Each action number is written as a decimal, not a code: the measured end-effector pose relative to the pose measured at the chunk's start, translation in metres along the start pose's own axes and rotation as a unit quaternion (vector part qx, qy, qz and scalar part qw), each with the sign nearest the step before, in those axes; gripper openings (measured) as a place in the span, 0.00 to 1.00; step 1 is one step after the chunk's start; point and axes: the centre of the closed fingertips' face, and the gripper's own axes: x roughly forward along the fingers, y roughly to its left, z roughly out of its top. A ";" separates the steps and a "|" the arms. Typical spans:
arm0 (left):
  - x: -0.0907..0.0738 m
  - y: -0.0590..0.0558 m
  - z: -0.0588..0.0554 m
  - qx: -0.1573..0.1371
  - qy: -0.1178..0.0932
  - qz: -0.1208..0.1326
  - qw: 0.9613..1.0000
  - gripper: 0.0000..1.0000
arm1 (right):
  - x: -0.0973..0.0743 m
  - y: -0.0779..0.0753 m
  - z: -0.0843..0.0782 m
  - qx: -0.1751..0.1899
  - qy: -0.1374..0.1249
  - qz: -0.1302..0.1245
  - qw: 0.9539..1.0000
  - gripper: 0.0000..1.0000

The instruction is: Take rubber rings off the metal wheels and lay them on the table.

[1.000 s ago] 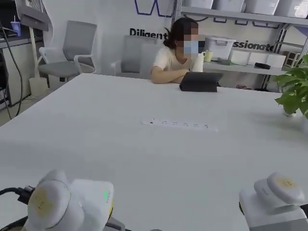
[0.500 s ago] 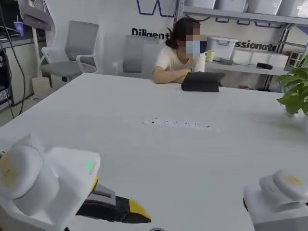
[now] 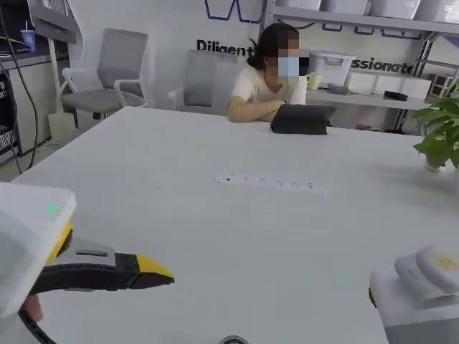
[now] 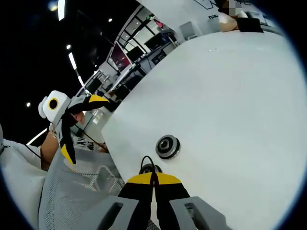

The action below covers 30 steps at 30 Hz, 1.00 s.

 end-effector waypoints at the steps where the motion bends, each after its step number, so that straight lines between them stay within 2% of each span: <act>1: -0.004 0.001 -0.001 -0.002 -0.002 0.009 1.000 0.83 | 0.000 0.000 0.000 0.000 0.000 0.001 1.000 0.00; 8: -0.021 0.005 -0.007 -0.025 -0.014 0.048 0.998 0.87 | -0.001 -0.001 -0.001 -0.017 0.007 -0.009 1.000 0.00; 18: -0.035 0.006 -0.016 -0.072 -0.039 0.101 0.992 0.90 | -0.011 -0.002 0.010 -0.016 -0.018 -0.009 1.000 0.00; 25: -0.034 -0.001 -0.026 -0.088 -0.030 0.112 0.989 0.91 | -0.017 0.000 0.017 -0.023 -0.033 -0.012 0.999 0.00; 30: -0.035 -0.002 -0.031 -0.098 -0.030 0.118 0.988 0.91 | -0.024 0.001 0.024 -0.022 -0.051 -0.011 0.998 0.00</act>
